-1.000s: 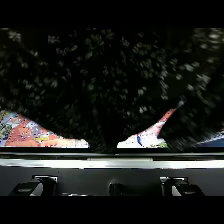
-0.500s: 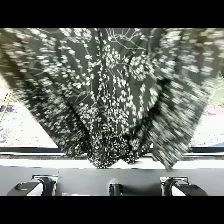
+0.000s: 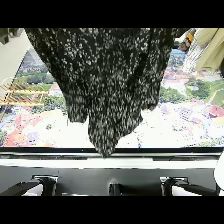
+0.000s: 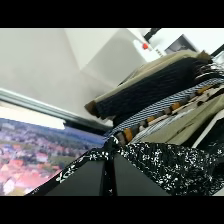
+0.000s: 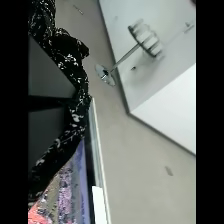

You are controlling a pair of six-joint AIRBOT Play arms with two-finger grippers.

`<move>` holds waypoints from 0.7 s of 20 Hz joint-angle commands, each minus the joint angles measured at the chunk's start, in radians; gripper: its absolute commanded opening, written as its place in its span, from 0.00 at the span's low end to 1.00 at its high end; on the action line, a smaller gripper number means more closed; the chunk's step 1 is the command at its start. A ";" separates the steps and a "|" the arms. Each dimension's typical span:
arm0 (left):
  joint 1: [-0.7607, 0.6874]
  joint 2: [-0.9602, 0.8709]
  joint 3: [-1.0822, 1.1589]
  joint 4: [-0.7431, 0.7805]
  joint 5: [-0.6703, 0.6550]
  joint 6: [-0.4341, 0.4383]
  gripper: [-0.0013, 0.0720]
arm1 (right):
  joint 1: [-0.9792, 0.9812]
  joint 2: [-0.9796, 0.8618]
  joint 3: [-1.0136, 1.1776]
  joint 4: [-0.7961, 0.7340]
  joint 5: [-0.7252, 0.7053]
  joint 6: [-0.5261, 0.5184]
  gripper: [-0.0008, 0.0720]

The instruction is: Fold the clothes and pants, and hang the long-sleeved shirts on hangers.

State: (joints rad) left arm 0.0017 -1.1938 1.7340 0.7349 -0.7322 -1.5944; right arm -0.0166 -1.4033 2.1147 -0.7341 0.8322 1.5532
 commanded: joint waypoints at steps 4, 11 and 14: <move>-0.003 0.056 0.055 -0.006 -0.270 -0.019 0.05 | 0.002 0.139 0.001 -0.051 0.268 -0.047 0.06; -0.081 0.081 -0.201 0.339 -0.645 -0.280 0.05 | 0.002 0.222 -0.303 -0.281 0.872 -0.050 0.06; -0.177 0.083 -0.460 0.339 -0.625 -0.319 0.05 | 0.002 0.287 -0.642 -0.278 0.796 -0.022 0.06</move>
State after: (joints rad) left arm -0.1043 -1.1172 1.4734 1.0248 -1.3144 -1.8523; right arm -0.0162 -1.1687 1.7344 -0.9749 1.5787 1.5055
